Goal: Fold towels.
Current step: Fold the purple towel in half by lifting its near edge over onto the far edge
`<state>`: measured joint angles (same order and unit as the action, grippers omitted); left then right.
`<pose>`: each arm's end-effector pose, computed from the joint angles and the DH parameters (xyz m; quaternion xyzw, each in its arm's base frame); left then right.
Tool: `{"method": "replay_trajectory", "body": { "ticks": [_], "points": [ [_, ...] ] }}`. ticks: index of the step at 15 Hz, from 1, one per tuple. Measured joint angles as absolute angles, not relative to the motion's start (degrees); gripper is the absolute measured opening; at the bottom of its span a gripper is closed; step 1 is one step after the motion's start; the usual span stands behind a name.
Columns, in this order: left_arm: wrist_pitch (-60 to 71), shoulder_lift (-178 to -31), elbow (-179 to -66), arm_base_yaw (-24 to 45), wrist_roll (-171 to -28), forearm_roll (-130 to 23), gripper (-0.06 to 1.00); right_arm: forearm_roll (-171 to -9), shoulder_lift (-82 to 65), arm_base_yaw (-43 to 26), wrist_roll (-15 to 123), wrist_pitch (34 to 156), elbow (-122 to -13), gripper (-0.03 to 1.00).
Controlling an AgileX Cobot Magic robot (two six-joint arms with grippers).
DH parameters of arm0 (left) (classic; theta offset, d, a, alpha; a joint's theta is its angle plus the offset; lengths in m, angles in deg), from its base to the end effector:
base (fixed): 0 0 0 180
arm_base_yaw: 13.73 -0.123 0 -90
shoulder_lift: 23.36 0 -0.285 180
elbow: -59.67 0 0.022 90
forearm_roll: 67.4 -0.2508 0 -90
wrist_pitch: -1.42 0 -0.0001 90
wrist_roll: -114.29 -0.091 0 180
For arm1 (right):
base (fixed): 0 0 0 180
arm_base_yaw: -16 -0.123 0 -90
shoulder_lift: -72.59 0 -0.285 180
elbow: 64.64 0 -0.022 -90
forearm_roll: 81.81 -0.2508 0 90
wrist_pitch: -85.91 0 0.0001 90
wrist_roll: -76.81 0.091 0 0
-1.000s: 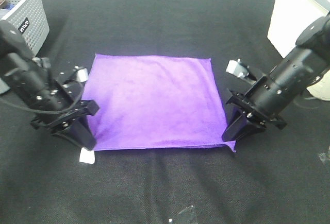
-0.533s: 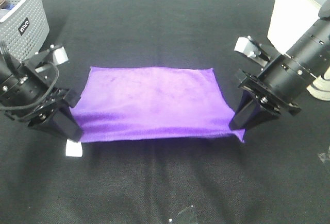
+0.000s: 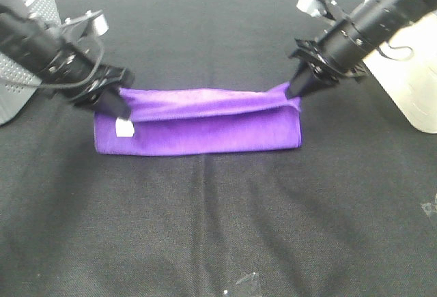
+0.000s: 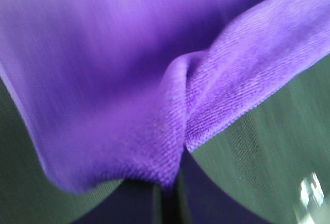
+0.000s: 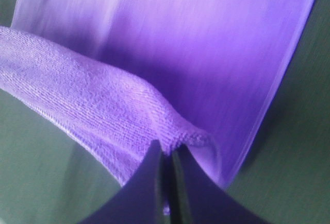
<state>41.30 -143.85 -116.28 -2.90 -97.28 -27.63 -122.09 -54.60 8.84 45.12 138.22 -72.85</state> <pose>0.3816 -0.1111 0.1680 0.1234 0.9515 -0.2244 0.1706 0.4152 0.0991 0.1728 -0.1329 0.9458 0.2660 0.1308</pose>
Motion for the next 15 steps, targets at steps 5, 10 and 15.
{"method": "replay_trajectory", "body": {
  "ticks": [5,10,15],
  "points": [
    [36.8,-153.9,-127.3,-2.9,-97.3,-27.6,0.0,-121.6,-66.2,8.8,46.4,137.7,-89.6,0.01],
    [34.1,-157.4,-130.1,-2.9,-97.3,-27.5,0.0,-120.0,-71.3,8.9,48.2,137.4,-95.1,0.01],
    [28.9,-158.6,-130.4,-2.9,-100.0,-23.5,0.0,-119.8,-73.0,8.9,49.6,134.9,-95.5,0.01]
  ]
}}
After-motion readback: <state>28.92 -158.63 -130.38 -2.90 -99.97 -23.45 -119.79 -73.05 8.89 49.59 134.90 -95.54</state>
